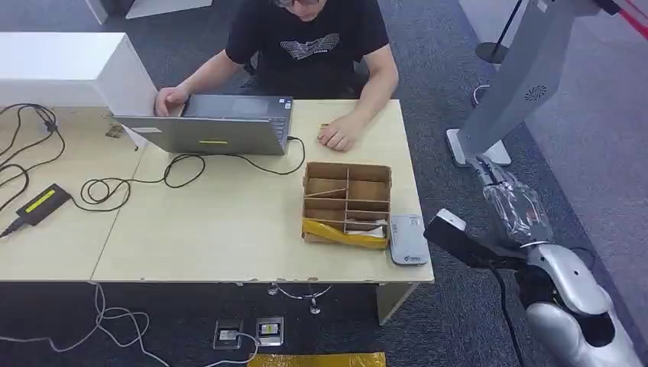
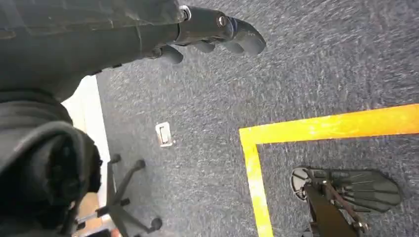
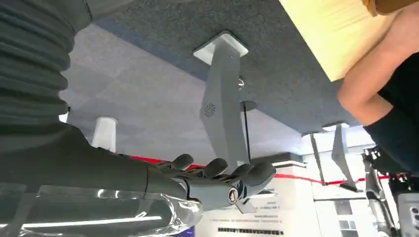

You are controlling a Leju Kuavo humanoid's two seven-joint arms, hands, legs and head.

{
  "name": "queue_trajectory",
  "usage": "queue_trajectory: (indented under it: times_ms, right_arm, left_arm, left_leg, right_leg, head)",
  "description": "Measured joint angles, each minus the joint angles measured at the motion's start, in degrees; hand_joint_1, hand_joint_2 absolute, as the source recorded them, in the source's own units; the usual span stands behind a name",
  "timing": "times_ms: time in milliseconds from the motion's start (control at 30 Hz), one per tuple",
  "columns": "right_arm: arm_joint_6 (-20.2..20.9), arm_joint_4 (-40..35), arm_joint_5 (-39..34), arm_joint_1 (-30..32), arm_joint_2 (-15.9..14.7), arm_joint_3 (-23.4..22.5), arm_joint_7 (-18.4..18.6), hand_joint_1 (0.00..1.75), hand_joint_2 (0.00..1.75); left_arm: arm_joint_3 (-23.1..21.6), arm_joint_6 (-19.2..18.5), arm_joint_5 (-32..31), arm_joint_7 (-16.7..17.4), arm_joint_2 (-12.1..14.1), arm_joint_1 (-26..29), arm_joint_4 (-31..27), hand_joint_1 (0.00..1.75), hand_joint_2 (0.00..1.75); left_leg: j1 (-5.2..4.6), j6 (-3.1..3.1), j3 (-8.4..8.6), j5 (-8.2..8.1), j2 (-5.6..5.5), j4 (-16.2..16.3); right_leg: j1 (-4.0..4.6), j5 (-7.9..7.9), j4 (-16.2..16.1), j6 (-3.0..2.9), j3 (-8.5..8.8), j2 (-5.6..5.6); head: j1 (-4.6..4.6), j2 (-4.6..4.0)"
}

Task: Pass the card to the sensor for recognition and then transmit it.

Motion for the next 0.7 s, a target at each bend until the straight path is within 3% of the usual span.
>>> queue_trajectory:
  times_ms: [133,333,467,700]
  right_arm:
    - [-2.62,-4.14,-0.59,1.88,-0.13,1.16,2.28,0.0,1.75]
    - [-8.22,-4.03,3.26,1.8,1.64,6.02,1.18,0.0,1.75]
    - [-11.87,-1.23,7.0,1.37,4.79,10.21,-0.24,0.0,1.75]
    - [-12.18,3.23,9.42,-0.05,9.59,14.03,-1.02,0.0,1.75]
  left_arm:
    - [0.0,1.11,1.01,1.0,-0.33,-0.06,0.0,0.0,0.0]
    - [0.0,2.71,1.86,1.44,-0.99,-0.22,0.0,0.0,0.0]
    - [-0.02,3.39,2.3,2.01,-1.62,-0.38,0.0,0.0,0.0]
    - [-0.02,3.74,2.84,2.91,-2.32,-0.45,0.0,0.0,0.0]
  left_leg:
    - [0.0,0.0,-0.01,0.0,0.04,-0.01]
    - [0.01,0.0,-0.02,0.0,0.02,-0.01]
    - [0.02,0.0,-0.02,0.0,0.03,-0.01]
    - [0.02,0.0,-0.04,0.01,-0.01,-0.01]
  right_leg:
    - [0.0,0.0,0.0,0.0,0.0,0.03]
    - [0.02,0.0,0.01,0.0,0.04,0.01]
    - [0.03,0.0,0.02,0.0,0.03,0.01]
    - [0.03,0.0,0.02,-0.01,0.03,0.0]
  head:
    - [0.0,0.0]
    - [0.02,0.0]
    - [0.02,0.0]
    - [0.02,0.0]
